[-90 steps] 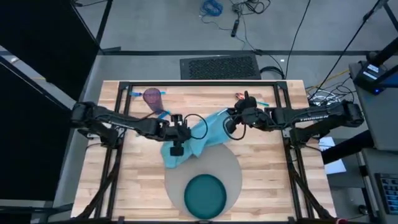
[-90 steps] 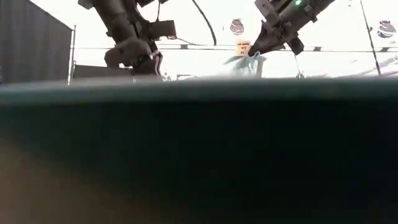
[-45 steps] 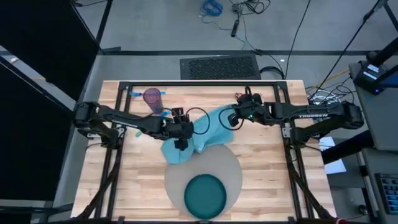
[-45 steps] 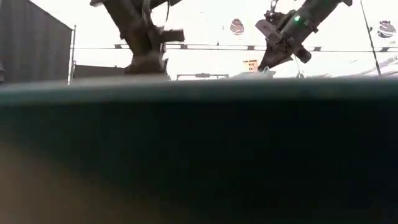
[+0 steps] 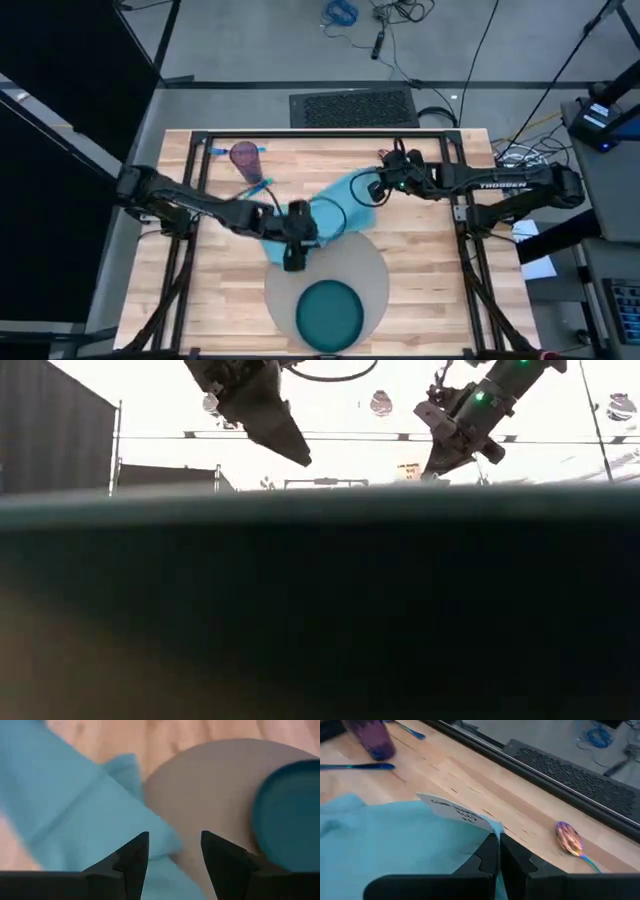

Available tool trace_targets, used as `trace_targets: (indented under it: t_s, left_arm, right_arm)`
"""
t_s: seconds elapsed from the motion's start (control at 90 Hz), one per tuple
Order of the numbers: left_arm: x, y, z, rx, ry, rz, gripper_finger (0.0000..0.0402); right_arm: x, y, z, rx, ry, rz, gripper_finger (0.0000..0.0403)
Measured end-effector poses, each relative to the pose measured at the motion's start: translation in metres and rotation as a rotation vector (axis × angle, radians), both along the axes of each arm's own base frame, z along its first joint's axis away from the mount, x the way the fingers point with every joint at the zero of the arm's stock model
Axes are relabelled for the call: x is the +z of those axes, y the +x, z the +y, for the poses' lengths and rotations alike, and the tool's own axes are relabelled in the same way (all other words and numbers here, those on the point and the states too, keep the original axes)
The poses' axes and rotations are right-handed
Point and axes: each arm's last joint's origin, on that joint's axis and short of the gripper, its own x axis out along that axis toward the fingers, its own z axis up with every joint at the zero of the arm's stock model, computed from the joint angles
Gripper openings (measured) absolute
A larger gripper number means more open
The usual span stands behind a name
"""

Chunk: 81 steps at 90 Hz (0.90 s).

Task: Set table place
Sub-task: Fold the blue napkin

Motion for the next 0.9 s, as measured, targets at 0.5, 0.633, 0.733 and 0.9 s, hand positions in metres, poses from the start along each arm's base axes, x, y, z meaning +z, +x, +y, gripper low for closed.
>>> trace_targets:
  t_s: [0.5,0.633,0.733,0.9]
  left_arm:
    - [-0.057,0.026,-0.018,0.384,-0.134,-0.024,0.0167]
    - [-0.064,0.029,-0.017,0.434,-0.06,-0.043,0.0167]
    - [-0.074,0.031,-0.015,0.44,-0.042,-0.016,0.0167]
    - [-0.093,0.032,-0.007,0.461,0.006,0.065,0.0167]
  right_arm:
    - [0.001,0.001,-0.001,0.024,0.018,-0.012,0.0]
    - [0.0,0.002,0.0,0.047,0.024,-0.008,0.0]
    - [0.001,0.002,0.0,0.051,0.022,-0.011,0.0]
    - [0.001,0.002,0.0,0.053,0.021,-0.01,0.0]
